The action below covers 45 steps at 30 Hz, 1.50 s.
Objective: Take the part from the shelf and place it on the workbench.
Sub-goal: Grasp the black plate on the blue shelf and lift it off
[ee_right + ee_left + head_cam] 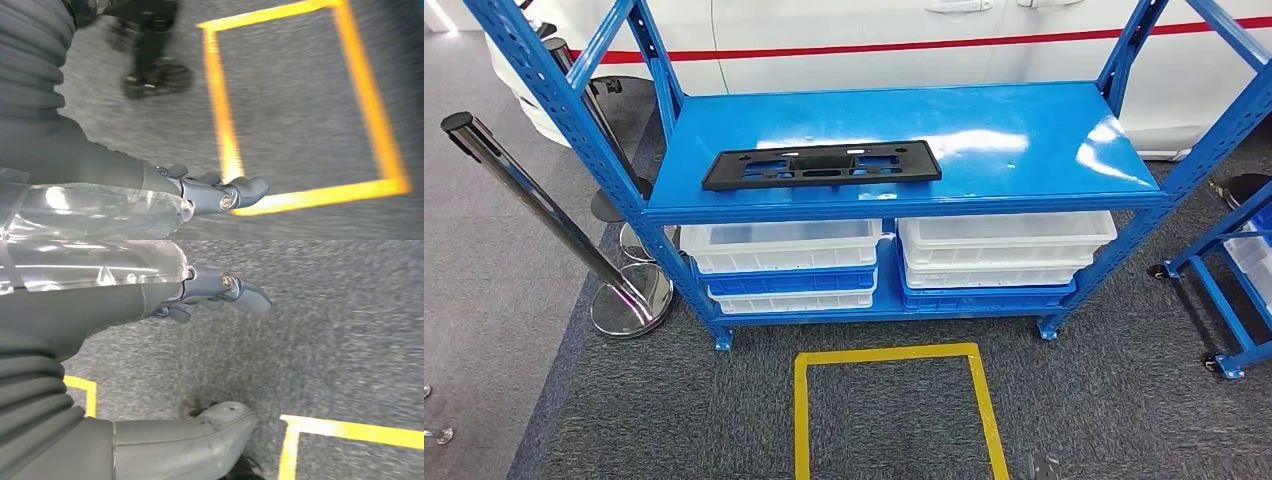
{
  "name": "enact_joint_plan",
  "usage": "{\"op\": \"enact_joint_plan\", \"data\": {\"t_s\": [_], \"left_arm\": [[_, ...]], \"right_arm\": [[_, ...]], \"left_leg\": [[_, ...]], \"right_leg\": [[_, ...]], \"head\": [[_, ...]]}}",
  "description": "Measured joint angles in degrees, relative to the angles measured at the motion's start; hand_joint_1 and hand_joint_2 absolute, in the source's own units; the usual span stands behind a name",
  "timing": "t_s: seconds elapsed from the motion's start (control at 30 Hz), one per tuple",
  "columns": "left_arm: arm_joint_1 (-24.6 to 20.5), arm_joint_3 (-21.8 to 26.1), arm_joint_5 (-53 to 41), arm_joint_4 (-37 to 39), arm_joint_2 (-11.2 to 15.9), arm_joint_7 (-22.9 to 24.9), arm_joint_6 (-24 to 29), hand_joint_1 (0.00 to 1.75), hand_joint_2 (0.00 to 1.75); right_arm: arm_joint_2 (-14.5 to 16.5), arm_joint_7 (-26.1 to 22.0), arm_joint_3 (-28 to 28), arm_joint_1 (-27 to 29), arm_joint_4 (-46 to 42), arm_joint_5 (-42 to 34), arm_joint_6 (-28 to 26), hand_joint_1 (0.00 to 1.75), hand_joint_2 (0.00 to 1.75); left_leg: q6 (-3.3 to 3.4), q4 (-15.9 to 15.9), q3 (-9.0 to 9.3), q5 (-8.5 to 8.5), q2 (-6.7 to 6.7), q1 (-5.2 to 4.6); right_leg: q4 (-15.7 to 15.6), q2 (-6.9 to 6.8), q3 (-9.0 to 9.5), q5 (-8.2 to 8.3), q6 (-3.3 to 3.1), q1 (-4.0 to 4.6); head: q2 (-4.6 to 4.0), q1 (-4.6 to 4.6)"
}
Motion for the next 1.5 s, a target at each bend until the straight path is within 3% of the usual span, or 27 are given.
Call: {"op": "enact_joint_plan", "data": {"t_s": [0.03,0.07,0.17,0.23,0.37,0.43,0.5,0.53,0.57,0.63,0.7,0.73,0.8,0.9,1.0,1.03,1.07,1.1,1.17,1.2,1.27,1.33,1.4,1.5], "left_arm": [[-0.09,0.17,-0.22,0.0,0.01,-0.45,-0.05,0.0,0.0],[-0.24,0.29,-0.53,0.0,0.02,-0.68,-0.06,0.0,0.0],[-1.0,0.41,-1.47,0.0,0.11,-0.8,0.16,0.0,0.0],[-1.49,0.44,-1.69,0.0,0.15,-0.79,0.25,0.0,0.0],[-1.8,0.45,-3.31,0.0,0.1,0.28,-0.29,0.0,0.0],[-1.93,0.44,-4.16,0.0,0.04,1.43,-1.35,0.0,0.0],[-2.05,0.43,-4.57,0.0,0.05,2.16,-2.18,0.0,0.0],[-2.05,0.43,-4.63,0.0,0.04,2.34,-2.37,0.0,0.0],[-2.03,0.43,-4.65,0.0,0.03,2.43,-2.47,0.0,0.0],[-1.98,0.41,-4.93,0.0,-0.03,2.62,-2.6,0.0,0.0],[-2.06,0.26,-5.86,0.0,-0.09,3.21,-3.15,0.0,0.0],[-2.15,0.11,-6.49,0.01,-0.1,3.62,-3.7,0.0,0.0],[-2.47,-0.34,-7.9,0.02,-0.15,4.64,-5.2,0.0,0.0],[-3.37,-1.27,-9.86,0.01,-0.27,6.27,-7.09,0.0,0.0],[-4.31,-2.14,-11.27,0.0,-0.55,7.85,-7.77,0.0,0.0],[-4.49,-2.35,-11.57,0.0,-0.6,8.25,-7.84,0.0,0.0],[-4.61,-2.53,-11.83,0.0,-0.62,8.53,-7.89,0.0,0.0],[-4.72,-2.67,-12.08,0.0,-0.63,8.68,-7.94,0.0,0.0],[-5.08,-2.95,-12.94,0.0,-0.63,8.85,-8.01,0.0,0.0],[-5.34,-3.16,-13.61,0.0,-0.63,8.98,-8.01,0.0,0.0],[-5.79,-3.78,-14.91,0.0,-0.68,9.34,-8.0,0.0,0.0],[-5.93,-4.35,-15.67,0.0,-0.78,9.58,-8.07,0.0,0.0],[-6.0,-4.63,-16.04,0.0,-0.92,9.65,-8.24,0.0,0.0],[-6.24,-5.12,-16.63,0.0,-1.03,9.54,-8.79,0.0,0.0]], "right_arm": [[0.02,-0.73,0.18,-0.84,-0.24,1.66,-0.34,0.0,1.75],[0.09,-1.38,0.67,-1.7,-0.56,4.28,-1.71,0.0,1.75],[0.56,-2.19,3.79,-4.44,-1.68,12.33,-8.14,0.0,1.75],[0.82,-2.25,5.88,-6.08,-2.24,14.69,-10.54,0.0,1.75],[1.41,-4.0,10.04,-8.12,-3.74,23.16,-18.4,0.0,1.75],[1.89,-4.16,12.94,-9.42,-4.73,28.17,-22.41,0.0,1.75],[2.36,-3.91,15.71,-10.6,-5.52,31.13,-24.59,0.0,1.75],[2.49,-3.8,16.8,-10.92,-5.85,31.7,-25.01,0.0,1.75],[2.6,-3.76,17.56,-11.08,-6.12,31.88,-25.16,0.0,1.75],[2.7,-4.02,18.69,-11.29,-6.7,32.69,-26.02,0.0,1.75],[2.92,-4.21,19.89,-11.8,-7.55,36.88,-28.98,0.0,1.75],[3.11,-3.46,20.73,-12.06,-8.49,41.5,-31.02,0.0,1.75],[3.53,1.1,22.73,-12.11,-13.01,58.1,-34.26,0.0,1.75],[4.08,12.37,26.31,-12.48,-22.66,86.14,-35.5,0.0,1.75],[3.99,24.92,33.35,-14.97,-28.83,91.85,-35.76,0.0,1.75],[3.71,27.96,35.98,-16.08,-29.84,91.78,-35.75,0.0,1.75],[3.38,30.1,38.33,-17.08,-30.52,91.74,-35.74,0.0,1.75],[3.07,31.5,40.13,-17.84,-30.99,91.71,-35.73,0.0,1.75],[2.63,33.43,42.68,-19.06,-31.68,91.69,-35.73,0.0,1.75],[2.45,34.21,43.61,-19.64,-31.9,91.69,-35.73,0.0,1.75],[2.11,35.25,44.76,-20.47,-32.21,91.66,-35.73,0.0,1.75],[1.85,35.55,45.02,-20.76,-32.46,91.62,-35.73,0.0,1.75],[1.72,35.48,45.01,-20.87,-32.69,91.6,-35.73,0.0,1.75],[1.62,34.95,44.83,-20.85,-32.93,91.6,-35.73,0.0,1.75]], "left_leg": [[0.0,1.51,-0.85,0.01,0.0,0.0],[0.08,0.62,-0.62,1.26,0.0,0.0],[0.72,-10.16,3.8,7.58,0.0,-0.12],[1.19,-14.61,5.54,9.23,-0.05,-0.36],[2.48,-15.85,5.72,9.78,-0.17,-0.32],[3.1,-16.23,5.81,10.11,0.05,-0.16],[3.35,-16.2,5.74,10.09,0.19,-0.25],[3.4,-16.14,5.77,10.04,0.18,-0.3],[3.44,-16.07,5.83,9.96,0.08,-0.33],[3.34,-15.77,6.0,9.69,-0.22,-0.33],[2.93,-15.32,5.85,9.33,-0.41,-0.55],[2.66,-15.17,5.7,9.24,-0.41,-0.64],[2.08,-15.15,5.47,9.27,-0.34,-0.67],[1.11,-12.87,4.39,7.59,-0.25,-0.46],[0.29,-2.73,-0.44,2.82,-0.26,-0.14],[0.08,-0.02,-1.78,2.19,-0.25,0.0],[-0.08,0.85,-2.28,2.62,-0.25,0.12],[-0.16,-0.7,-1.64,4.19,-0.24,0.23],[-0.08,-8.09,1.61,8.4,-0.25,0.41],[0.11,-11.61,3.16,9.68,-0.26,0.35],[0.67,-14.6,4.31,10.11,-0.32,0.13],[1.38,-14.98,4.29,10.22,-0.34,0.1],[2.15,-15.45,4.45,10.55,-0.27,0.29],[2.87,-15.63,4.48,10.64,-0.15,0.27]], "right_leg": [[0.03,0.02,0.04,-0.02,-0.02,0.05],[0.05,0.04,0.11,-0.04,-0.02,0.08],[0.17,0.14,0.34,-0.18,0.15,0.21],[0.25,0.15,0.22,-0.19,0.62,0.35],[1.01,0.09,-0.21,-0.85,1.77,0.25],[5.91,0.08,-2.48,-3.76,2.07,0.16],[13.35,0.05,-6.14,-6.78,2.25,0.16],[15.63,0.05,-7.33,-7.08,2.29,0.16],[15.73,0.05,-7.53,-6.21,2.25,0.17],[9.79,0.05,-5.03,-2.01,1.9,0.21],[3.04,0.07,-2.08,0.65,1.46,0.46],[1.37,0.12,-1.47,0.94,1.3,0.59],[0.77,0.3,-1.5,0.8,0.96,0.69],[0.16,0.38,-1.42,1.23,0.04,0.35],[0.02,0.2,-1.44,1.34,-0.37,0.3],[0.04,0.18,-1.43,1.34,-0.39,0.3],[0.07,0.19,-1.39,1.34,-0.38,0.3],[0.13,0.21,-1.34,1.32,-0.36,0.28],[0.28,0.27,-1.29,1.22,-0.17,0.26],[0.44,0.3,-1.39,1.17,0.04,0.34],[0.52,0.3,-1.71,1.27,0.63,0.5],[0.48,0.27,-1.86,1.35,1.29,0.5],[2.02,0.26,-2.51,0.19,1.78,0.41],[11.66,0.25,-7.16,-4.64,2.14,0.3]], "head": [[0.0,0.0],[0.0,-0.01],[0.0,0.0],[0.0,0.01],[0.0,0.02],[0.0,0.02],[0.0,0.02],[0.0,0.02],[0.0,0.03],[0.0,0.03],[0.0,0.02],[0.0,0.02],[0.0,0.01],[0.0,0.01],[0.0,0.0],[0.0,0.01],[0.0,0.0],[0.0,0.0],[0.0,0.0],[0.0,0.01],[0.0,0.02],[0.0,0.02],[0.0,0.02],[0.0,0.02]]}}
